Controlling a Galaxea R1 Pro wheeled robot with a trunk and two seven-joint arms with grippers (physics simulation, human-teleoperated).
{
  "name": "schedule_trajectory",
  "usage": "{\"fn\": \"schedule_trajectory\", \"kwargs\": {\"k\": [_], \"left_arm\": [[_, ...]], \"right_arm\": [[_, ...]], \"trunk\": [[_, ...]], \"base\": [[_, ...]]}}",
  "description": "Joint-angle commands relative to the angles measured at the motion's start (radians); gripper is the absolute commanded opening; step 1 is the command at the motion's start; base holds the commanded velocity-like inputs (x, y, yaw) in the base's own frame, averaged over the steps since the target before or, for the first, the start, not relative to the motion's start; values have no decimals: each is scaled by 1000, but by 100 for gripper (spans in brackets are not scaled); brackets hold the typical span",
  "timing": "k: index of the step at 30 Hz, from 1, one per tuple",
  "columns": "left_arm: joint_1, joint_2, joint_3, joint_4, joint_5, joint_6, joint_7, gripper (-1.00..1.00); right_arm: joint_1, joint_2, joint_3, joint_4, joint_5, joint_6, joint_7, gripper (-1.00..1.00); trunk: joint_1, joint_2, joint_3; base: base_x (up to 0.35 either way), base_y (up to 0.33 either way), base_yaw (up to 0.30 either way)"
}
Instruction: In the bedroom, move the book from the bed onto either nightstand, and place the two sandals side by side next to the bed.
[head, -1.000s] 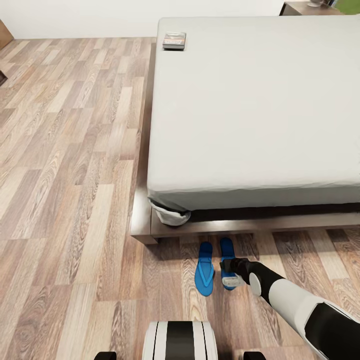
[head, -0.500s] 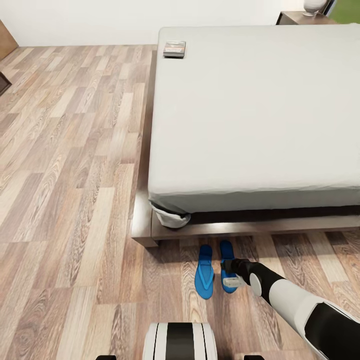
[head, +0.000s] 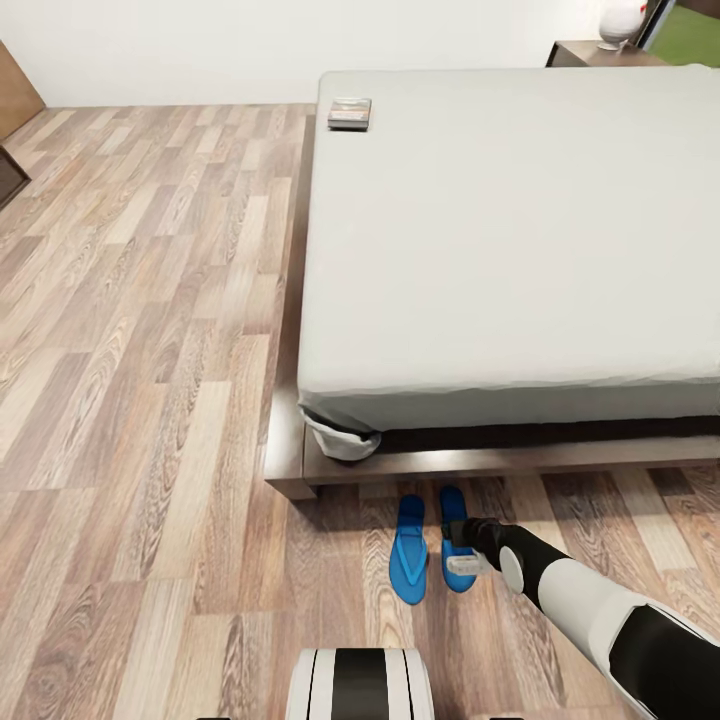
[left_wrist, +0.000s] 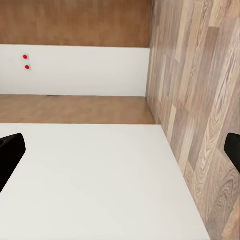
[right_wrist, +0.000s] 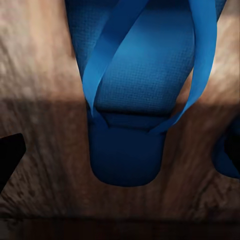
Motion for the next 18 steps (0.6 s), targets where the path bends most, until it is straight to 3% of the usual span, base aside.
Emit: {"fn": "schedule_trajectory", "kwargs": {"k": [1,18], "left_arm": [[0,0,-6,-1,11,-5,2,100],[0,0,-6,-1,11,-4,2,100]], "right_arm": [[0,-1,0,-4,4,-6,4,100],[0,1,2,19,4,-7,4,100]], "trunk": [[0,0,-1],[-1,0,3]], "base": [[0,0,0],[0,0,0]]}}
